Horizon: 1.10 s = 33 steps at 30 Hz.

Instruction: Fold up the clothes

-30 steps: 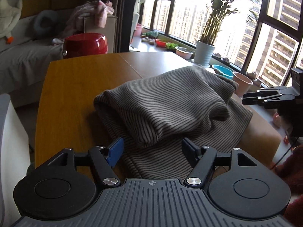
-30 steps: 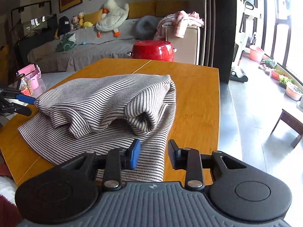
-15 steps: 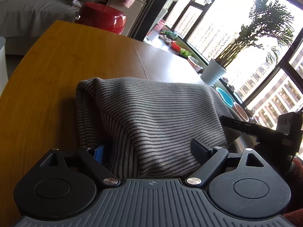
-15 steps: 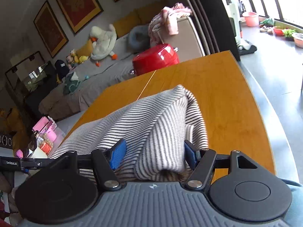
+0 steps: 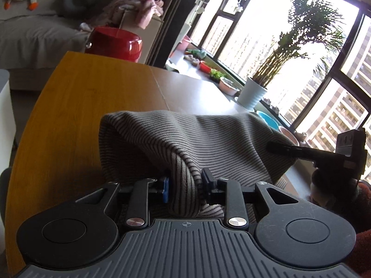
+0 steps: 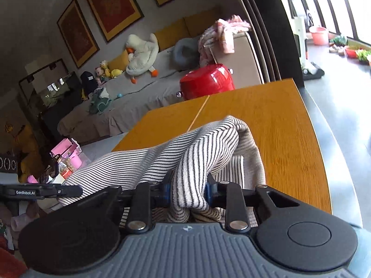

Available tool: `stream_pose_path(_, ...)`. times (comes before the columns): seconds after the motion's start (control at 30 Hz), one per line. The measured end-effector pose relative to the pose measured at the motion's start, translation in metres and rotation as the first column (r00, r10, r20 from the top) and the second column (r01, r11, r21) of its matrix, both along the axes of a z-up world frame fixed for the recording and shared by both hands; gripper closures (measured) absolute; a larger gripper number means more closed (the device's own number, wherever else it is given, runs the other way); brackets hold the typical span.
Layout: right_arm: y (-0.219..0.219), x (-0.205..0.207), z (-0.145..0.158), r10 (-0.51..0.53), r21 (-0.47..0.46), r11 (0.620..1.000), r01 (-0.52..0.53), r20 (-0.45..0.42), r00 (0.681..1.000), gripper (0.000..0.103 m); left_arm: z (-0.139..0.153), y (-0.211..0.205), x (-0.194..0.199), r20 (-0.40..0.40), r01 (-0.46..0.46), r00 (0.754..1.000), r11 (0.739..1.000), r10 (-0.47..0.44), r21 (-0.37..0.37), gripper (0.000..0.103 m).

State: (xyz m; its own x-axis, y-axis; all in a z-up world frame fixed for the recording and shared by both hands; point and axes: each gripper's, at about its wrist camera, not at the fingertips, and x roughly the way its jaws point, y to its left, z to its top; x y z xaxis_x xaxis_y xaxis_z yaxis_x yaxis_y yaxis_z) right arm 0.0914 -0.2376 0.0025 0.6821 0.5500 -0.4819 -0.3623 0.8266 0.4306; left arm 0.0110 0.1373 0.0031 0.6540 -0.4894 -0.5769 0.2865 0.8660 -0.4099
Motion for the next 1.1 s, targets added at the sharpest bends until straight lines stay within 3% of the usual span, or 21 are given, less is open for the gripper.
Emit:
stream_pose_path(0.2, -0.016, -0.005, -0.034, -0.043, 0.049, 0.998, 0.048, -0.103, 0.994, 0.078, -0.028, 0.005, -0.004, -0.088, -0.006, 0.996, 1.000, 0.006, 0.002, 0.073)
stream_pose_path(0.3, -0.013, -0.010, -0.037, -0.047, 0.030, 0.998, 0.050, -0.086, 0.995, 0.078, -0.031, 0.005, -0.002, -0.096, -0.005, 0.995, 1.000, 0.006, 0.005, 0.072)
stream_pose_path(0.43, 0.000, -0.014, -0.034, -0.045, -0.067, 0.997, 0.044, -0.021, 0.999, 0.078, -0.033, 0.002, -0.002, -0.091, 0.005, 0.996, 1.000, -0.005, 0.007, 0.065)
stream_pose_path(0.7, 0.001, -0.013, -0.029, -0.051, -0.109, 0.993, 0.052, 0.010, 0.999, 0.076, -0.026, -0.001, -0.011, -0.102, 0.025, 0.995, 1.000, -0.024, 0.002, 0.062)
stream_pose_path(0.73, 0.001, -0.013, -0.029, -0.052, -0.114, 0.992, 0.053, 0.014, 0.999, 0.069, -0.019, 0.002, -0.013, -0.084, 0.019, 0.996, 1.000, -0.019, 0.005, 0.061)
stream_pose_path(0.77, 0.001, -0.013, -0.028, -0.055, -0.125, 0.990, 0.057, 0.019, 0.998, 0.054, -0.012, 0.004, -0.014, -0.065, 0.014, 0.998, 1.000, -0.013, 0.009, 0.056)
stream_pose_path(0.8, 0.001, -0.012, -0.024, -0.069, -0.161, 0.984, 0.073, 0.033, 0.997, 0.048, -0.003, 0.005, -0.016, -0.031, 0.005, 1.000, 1.000, -0.004, 0.022, 0.052)
stream_pose_path(0.87, 0.001, -0.014, -0.017, -0.071, -0.209, 0.974, 0.083, 0.068, 0.995, 0.045, 0.012, 0.005, -0.017, 0.033, -0.006, 0.999, 0.999, 0.005, 0.031, 0.039)
stream_pose_path(0.97, 0.000, -0.015, 0.000, -0.065, -0.191, 0.978, 0.088, 0.122, 0.990, 0.039, 0.025, -0.005, -0.009, 0.097, 0.012, 0.995, 1.000, -0.013, 0.006, 0.024)
stream_pose_path(1.1, 0.014, -0.011, 0.022, -0.018, -0.155, 0.987, 0.048, 0.190, 0.982, 0.028, 0.019, -0.029, 0.012, 0.090, 0.034, 0.995, 0.999, -0.031, -0.026, 0.021)
